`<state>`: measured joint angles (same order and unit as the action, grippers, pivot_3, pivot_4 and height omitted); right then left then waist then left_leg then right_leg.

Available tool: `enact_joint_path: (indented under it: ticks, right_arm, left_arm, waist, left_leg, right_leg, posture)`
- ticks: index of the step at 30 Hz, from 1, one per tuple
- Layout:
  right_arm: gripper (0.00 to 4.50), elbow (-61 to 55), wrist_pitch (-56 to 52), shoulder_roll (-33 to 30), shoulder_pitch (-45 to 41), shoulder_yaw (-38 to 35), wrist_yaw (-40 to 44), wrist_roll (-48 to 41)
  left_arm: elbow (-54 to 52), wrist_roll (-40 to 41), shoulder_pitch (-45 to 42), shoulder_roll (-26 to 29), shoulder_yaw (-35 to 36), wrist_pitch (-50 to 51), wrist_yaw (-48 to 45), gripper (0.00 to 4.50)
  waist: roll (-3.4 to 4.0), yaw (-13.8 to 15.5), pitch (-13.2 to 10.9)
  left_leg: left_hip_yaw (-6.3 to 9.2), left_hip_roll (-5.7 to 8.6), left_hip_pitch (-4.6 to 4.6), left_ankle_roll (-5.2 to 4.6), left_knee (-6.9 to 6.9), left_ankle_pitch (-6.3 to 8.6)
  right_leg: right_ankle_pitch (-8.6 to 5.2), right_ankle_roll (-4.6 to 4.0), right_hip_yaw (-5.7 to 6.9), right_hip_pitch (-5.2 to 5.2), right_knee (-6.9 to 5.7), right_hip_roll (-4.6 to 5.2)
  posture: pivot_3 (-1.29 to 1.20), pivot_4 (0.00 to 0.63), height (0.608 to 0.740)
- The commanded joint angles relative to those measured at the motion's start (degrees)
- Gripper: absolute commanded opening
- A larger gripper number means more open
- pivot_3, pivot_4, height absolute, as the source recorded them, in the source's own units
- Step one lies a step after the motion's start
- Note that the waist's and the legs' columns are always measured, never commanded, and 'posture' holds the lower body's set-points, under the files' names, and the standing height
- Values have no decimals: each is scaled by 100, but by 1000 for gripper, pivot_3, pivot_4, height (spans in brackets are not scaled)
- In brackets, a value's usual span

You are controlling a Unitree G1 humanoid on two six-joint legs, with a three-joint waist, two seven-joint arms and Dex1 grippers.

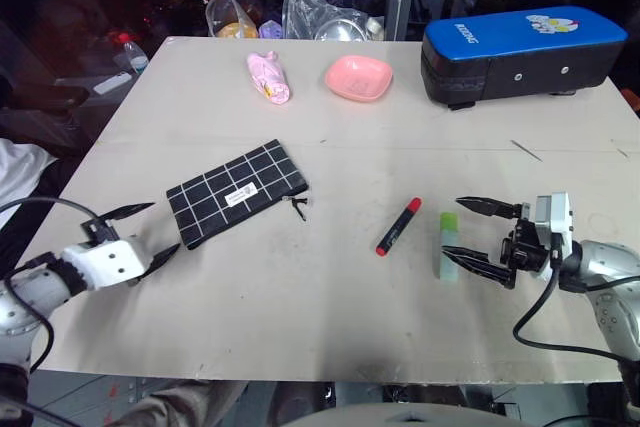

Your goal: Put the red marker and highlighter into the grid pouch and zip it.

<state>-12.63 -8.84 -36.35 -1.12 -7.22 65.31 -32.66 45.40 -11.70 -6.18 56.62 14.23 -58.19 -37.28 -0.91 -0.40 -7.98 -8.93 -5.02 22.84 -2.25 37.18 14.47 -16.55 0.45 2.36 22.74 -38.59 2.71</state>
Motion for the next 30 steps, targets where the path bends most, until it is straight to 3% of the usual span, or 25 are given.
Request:
enact_joint_path:
  ticks: [1, 9, 15, 30]
  right_arm:
    - [4500, -251, -7, -17, -11, -82, -77, -79]
    - [4500, -385, 2, -40, 152, -188, -237, -97]
    - [4500, -430, 6, -42, 185, -209, -332, -94]
    - [4500, -401, 91, 1, 168, -205, -465, -51]
  left_arm:
    - [283, -575, -378, -40, -539, -399, 477, 4417]
    - [177, -1220, -915, -314, -945, -825, 1733, 4417]
    - [-212, -1597, -1074, -614, -1058, -745, 2627, 4417]
    - [-464, -2481, -1723, -1269, -2042, 172, 3536, 4417]
  waist:
    - [3, 14, 0]
    - [3, 156, 0]
    - [-4, 105, 1]
    - [-4, 120, 0]
  left_leg:
    - [-2, 0, -1, 0, 1, 0]
    - [-11, 2, -4, -1, 15, 0]
    - [-13, 2, 0, -6, 23, 3]
    - [-19, -6, -5, 18, 24, -11]
  right_leg:
    - [0, 1, 1, 0, -3, -2]
    - [0, 5, 13, 2, -21, -6]
    - [0, 7, 10, 3, -24, -11]
    - [1, 8, 3, 4, -29, -52]
  posture:
    - [0, 150, 740]
    - [0, 150, 740]
    - [0, 150, 740]
    - [0, 150, 740]
